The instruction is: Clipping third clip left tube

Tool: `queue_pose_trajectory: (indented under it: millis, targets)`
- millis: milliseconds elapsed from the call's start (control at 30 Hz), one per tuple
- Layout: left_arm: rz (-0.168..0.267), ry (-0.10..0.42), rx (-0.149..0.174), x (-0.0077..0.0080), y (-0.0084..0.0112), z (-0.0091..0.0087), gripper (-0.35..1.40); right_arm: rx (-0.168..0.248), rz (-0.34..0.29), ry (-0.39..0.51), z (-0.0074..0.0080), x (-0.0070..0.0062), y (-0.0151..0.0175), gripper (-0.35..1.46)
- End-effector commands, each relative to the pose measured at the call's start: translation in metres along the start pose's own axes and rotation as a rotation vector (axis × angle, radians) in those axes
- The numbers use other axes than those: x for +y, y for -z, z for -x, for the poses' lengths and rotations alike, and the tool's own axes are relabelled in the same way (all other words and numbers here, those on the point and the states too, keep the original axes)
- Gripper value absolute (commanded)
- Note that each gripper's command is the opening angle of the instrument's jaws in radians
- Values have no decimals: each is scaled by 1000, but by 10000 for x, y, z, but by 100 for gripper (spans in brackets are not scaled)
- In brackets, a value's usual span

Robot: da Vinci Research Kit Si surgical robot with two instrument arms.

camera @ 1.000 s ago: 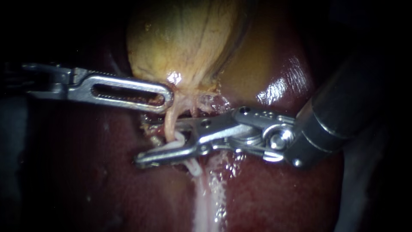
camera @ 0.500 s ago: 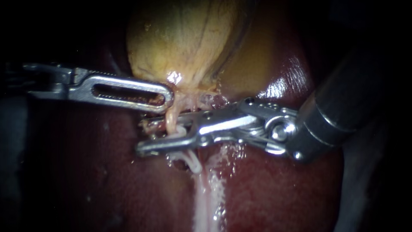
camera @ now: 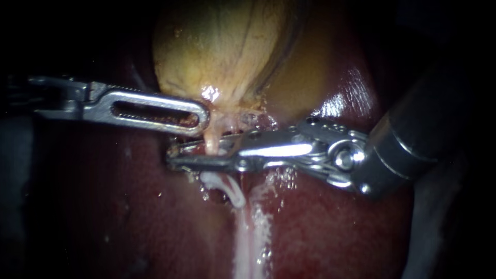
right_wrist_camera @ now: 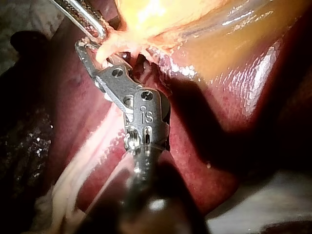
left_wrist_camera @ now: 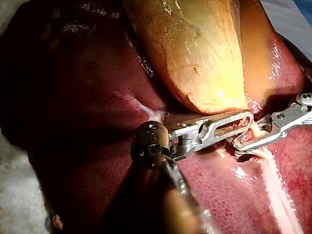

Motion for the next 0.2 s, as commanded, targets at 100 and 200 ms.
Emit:
queue_pose_trajectory:
  millis: [100,200]
  targets:
    - [0,0,0,0,0,0,-35,-4,0,2,2,2,-1,-35]
    - [0,0,0,-1,-1,-1,-35,-4,0,3,4,3,-1,-35]
